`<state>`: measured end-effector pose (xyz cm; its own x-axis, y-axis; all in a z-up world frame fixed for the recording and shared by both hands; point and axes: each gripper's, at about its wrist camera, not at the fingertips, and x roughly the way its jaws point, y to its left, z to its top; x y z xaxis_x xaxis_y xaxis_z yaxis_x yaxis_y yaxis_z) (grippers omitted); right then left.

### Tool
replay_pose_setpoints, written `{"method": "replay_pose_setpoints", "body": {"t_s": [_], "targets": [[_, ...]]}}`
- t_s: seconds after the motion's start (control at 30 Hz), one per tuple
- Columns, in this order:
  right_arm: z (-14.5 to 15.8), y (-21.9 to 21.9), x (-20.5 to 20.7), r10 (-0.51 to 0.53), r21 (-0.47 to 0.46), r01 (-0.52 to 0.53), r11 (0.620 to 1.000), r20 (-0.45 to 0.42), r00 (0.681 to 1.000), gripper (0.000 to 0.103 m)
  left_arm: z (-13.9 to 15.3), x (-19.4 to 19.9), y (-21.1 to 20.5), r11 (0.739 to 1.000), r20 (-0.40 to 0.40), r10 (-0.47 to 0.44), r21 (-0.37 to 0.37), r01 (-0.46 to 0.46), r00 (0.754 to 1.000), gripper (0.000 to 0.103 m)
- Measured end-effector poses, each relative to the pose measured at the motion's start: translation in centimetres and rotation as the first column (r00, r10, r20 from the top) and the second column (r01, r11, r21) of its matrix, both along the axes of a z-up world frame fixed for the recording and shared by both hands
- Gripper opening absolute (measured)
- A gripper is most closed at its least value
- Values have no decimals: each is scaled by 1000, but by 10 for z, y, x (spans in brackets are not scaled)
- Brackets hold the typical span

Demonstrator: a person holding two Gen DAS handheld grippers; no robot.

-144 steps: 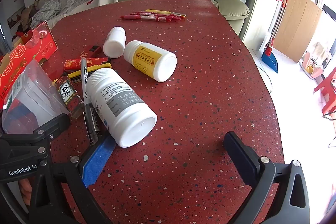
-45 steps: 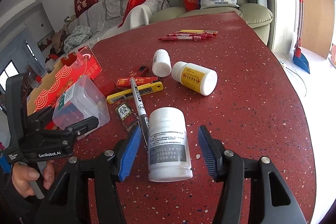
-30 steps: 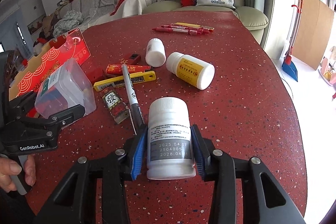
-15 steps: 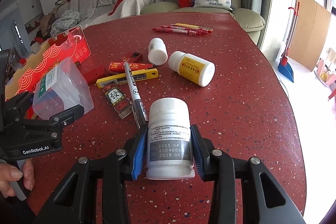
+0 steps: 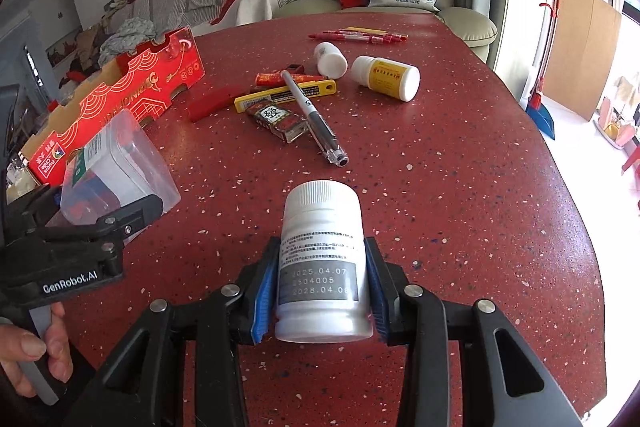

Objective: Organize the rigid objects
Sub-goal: 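Lift the white bottle with the right gripper while the left gripper holds the clear box, then carry the clear box and white bottle toward the red cardboard fruit box with both grippers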

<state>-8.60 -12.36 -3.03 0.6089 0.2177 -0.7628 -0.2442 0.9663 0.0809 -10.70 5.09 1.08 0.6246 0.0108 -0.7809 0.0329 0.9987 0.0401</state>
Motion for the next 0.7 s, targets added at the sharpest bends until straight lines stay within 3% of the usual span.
{"method": "replay_pose_setpoints", "body": {"t_s": [0.07,0.1,0.33,0.37,0.47,0.6,0.63,0.67,0.7], "targets": [[-1,7,-6,11,-7,-11,1000,2,1000,41,-7,-12,9,998,0,5,-60,-5,1000,75],[-1,11,-10,19,-10,-19,1000,5,1000,41,-7,-19,11,999,9,8,-52,-7,1000,71],[-3,33,-25,49,-38,-48,998,23,999,41,2,-32,19,995,34,-45,-87,47,998,72],[-3,34,-24,48,-40,-47,998,22,999,41,6,-31,19,993,52,-60,-96,64,997,81],[-5,34,-23,44,-41,-44,998,15,999,41,18,-29,14,994,107,-96,-36,100,990,83],[-5,36,-24,45,-45,-44,998,16,999,41,21,-20,4,991,110,-134,29,131,985,84],[-6,36,-24,47,-50,-46,998,16,999,41,19,-19,4,992,111,-125,29,122,986,82],[-6,37,-24,49,-57,-48,997,16,999,41,17,-17,5,993,101,-117,13,117,988,72],[-6,39,-24,52,-64,-51,997,13,999,41,16,-17,8,993,91,-114,-17,116,989,71]]}}
